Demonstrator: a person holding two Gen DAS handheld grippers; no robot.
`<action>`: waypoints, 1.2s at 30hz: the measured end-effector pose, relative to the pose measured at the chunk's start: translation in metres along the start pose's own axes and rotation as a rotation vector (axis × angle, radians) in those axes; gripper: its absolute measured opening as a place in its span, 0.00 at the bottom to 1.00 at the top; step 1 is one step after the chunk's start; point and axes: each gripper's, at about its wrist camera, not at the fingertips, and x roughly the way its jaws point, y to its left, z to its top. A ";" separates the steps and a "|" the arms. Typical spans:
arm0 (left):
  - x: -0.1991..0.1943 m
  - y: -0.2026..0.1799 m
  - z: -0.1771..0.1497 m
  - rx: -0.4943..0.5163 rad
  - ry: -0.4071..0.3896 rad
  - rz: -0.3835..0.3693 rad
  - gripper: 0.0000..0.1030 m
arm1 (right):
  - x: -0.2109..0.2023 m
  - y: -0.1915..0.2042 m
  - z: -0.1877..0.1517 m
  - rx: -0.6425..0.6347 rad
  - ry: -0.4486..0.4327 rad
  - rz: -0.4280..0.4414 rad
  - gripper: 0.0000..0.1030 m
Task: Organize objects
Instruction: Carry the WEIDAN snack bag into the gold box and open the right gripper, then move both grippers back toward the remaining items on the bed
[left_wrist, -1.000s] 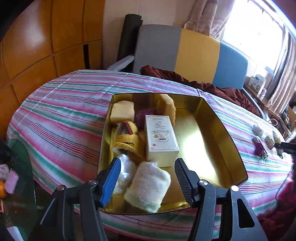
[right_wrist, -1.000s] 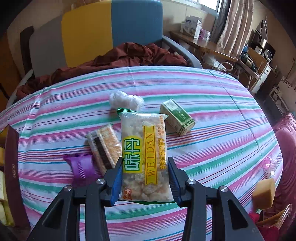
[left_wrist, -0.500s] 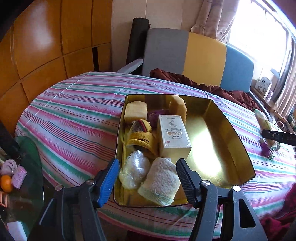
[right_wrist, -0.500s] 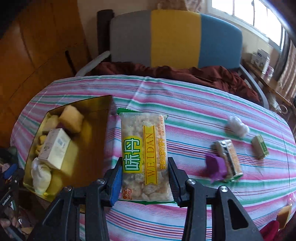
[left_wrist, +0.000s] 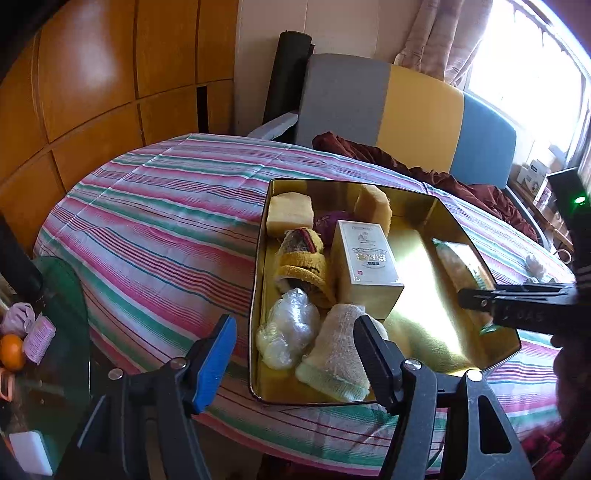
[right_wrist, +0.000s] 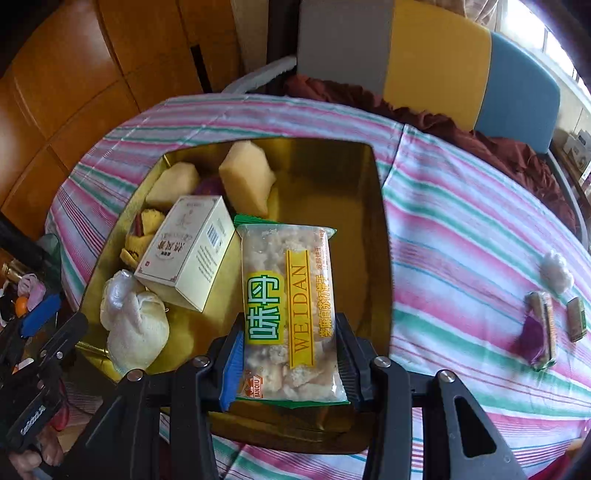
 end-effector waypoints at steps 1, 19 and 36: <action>0.001 0.002 0.000 -0.004 0.000 0.002 0.65 | 0.005 0.002 0.000 0.000 0.012 -0.008 0.43; 0.008 0.014 -0.001 -0.048 0.016 0.001 0.66 | 0.044 0.034 -0.007 0.020 0.128 0.105 0.49; -0.007 0.003 0.004 -0.005 -0.040 0.018 0.69 | -0.012 0.019 -0.021 0.006 -0.009 0.152 0.64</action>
